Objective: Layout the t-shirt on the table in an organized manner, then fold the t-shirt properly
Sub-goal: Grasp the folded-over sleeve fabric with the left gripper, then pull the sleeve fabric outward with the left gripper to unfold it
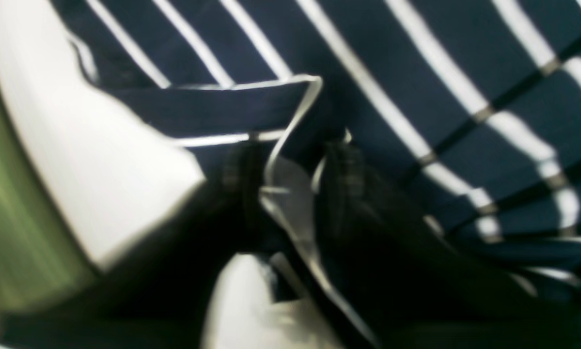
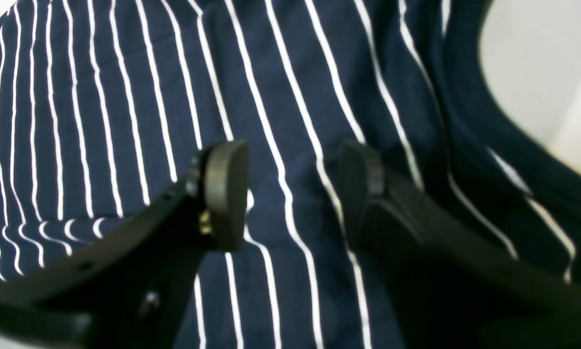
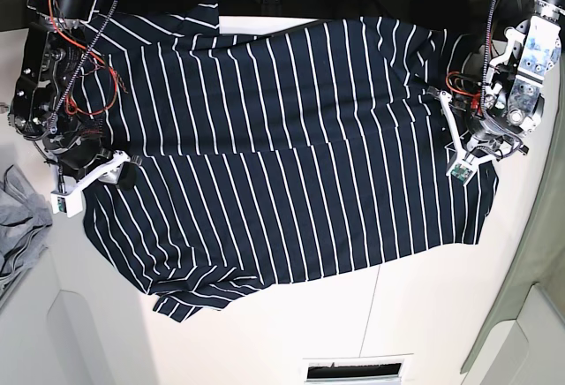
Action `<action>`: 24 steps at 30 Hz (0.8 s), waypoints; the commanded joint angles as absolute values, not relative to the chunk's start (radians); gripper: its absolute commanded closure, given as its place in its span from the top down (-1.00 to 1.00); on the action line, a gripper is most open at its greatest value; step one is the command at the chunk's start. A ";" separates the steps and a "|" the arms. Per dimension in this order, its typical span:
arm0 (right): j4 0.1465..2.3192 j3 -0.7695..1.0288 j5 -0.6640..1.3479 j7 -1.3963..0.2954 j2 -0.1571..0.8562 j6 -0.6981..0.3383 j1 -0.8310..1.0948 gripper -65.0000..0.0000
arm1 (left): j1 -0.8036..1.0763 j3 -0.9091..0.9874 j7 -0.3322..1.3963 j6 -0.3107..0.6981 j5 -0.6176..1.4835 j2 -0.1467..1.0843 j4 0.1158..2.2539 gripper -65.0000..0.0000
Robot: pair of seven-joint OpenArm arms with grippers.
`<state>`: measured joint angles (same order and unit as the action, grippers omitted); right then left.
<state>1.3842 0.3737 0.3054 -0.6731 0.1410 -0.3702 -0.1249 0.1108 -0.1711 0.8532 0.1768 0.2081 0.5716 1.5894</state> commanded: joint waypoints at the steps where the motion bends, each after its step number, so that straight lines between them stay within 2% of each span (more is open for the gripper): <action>1: 1.397 0.377 0.314 -0.643 0.152 -0.374 -0.143 -0.07 | 0.100 -0.164 0.847 0.171 0.201 0.595 1.604 -0.89; 2: 1.397 0.377 0.314 -0.641 0.152 -0.374 -0.143 -0.07 | 0.101 -0.164 0.846 0.171 0.201 0.602 1.604 -1.00; 7: 1.397 0.377 0.314 -0.636 0.152 -0.374 -0.144 -0.07 | 0.101 -0.164 0.885 0.170 0.201 0.648 1.604 -1.00; 12: 1.397 0.377 0.303 -0.635 0.152 -0.374 -0.143 -0.07 | 0.119 -0.164 0.895 0.123 0.237 0.741 1.604 -1.00; 15: 1.397 0.377 0.303 -0.625 0.152 -0.374 -0.143 -0.07 | 0.126 -0.164 0.896 0.128 0.304 0.760 1.604 -1.00; 18: 1.397 0.377 0.307 -0.624 0.152 -0.374 -0.143 -0.07 | 0.125 -0.163 0.894 0.183 0.385 0.752 1.604 -1.00; 19: 1.397 0.377 0.307 -0.625 0.152 -0.374 -0.143 -0.07 | 0.124 -0.161 0.894 0.200 0.402 0.743 1.607 -0.88; 22: 1.397 0.377 0.306 -0.625 0.152 -0.374 -0.143 -0.07 | 0.121 -0.141 0.889 0.222 0.433 0.718 1.624 -0.31; 24: 1.397 0.377 0.306 -0.626 0.152 -0.374 -0.143 -0.07 | 0.116 -0.108 0.887 0.221 0.434 0.700 1.642 -0.08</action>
<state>1.3834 0.3737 0.2947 -0.6502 0.1413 -0.3698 -0.1249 0.1345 -0.1211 0.9009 0.2279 0.4397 0.6785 1.6245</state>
